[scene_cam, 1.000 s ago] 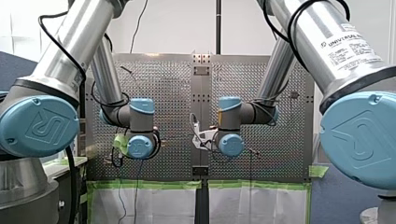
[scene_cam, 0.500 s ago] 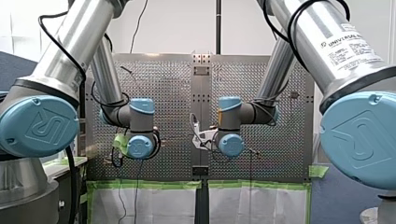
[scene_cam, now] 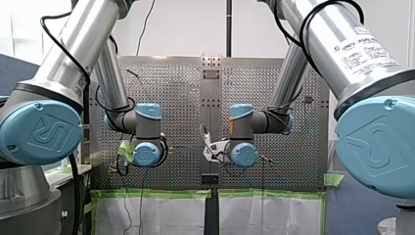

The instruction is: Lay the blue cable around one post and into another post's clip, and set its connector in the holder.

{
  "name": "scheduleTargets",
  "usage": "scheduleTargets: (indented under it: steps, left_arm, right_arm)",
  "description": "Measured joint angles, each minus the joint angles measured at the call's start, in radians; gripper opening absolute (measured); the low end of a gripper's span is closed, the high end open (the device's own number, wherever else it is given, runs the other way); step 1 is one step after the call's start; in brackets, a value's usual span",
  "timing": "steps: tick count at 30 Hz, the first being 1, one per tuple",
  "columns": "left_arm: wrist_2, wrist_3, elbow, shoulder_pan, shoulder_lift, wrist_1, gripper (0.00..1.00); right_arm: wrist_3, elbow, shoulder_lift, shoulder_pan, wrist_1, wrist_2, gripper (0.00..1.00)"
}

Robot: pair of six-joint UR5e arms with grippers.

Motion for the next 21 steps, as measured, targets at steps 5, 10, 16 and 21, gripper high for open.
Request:
scheduleTargets:
  steps: [5,10,16,21]
  left_arm:
    - [0.000,0.000,0.000,0.000,0.000,0.000,1.00]
    - [0.000,0.000,0.000,0.000,0.000,0.000,1.00]
    - [0.006,-0.016,-0.016,-0.011,-0.016,-0.012,1.00]
    - [0.009,-0.045,-0.046,-0.018,-0.046,-0.019,1.00]
  right_arm:
    - [0.000,0.000,0.001,0.000,0.004,0.000,0.00]
    - [0.000,0.000,0.001,0.000,0.005,0.000,0.00]
    - [0.000,0.000,0.001,0.000,0.005,0.000,0.00]
    - [0.000,0.000,0.001,0.000,0.005,0.000,0.00]
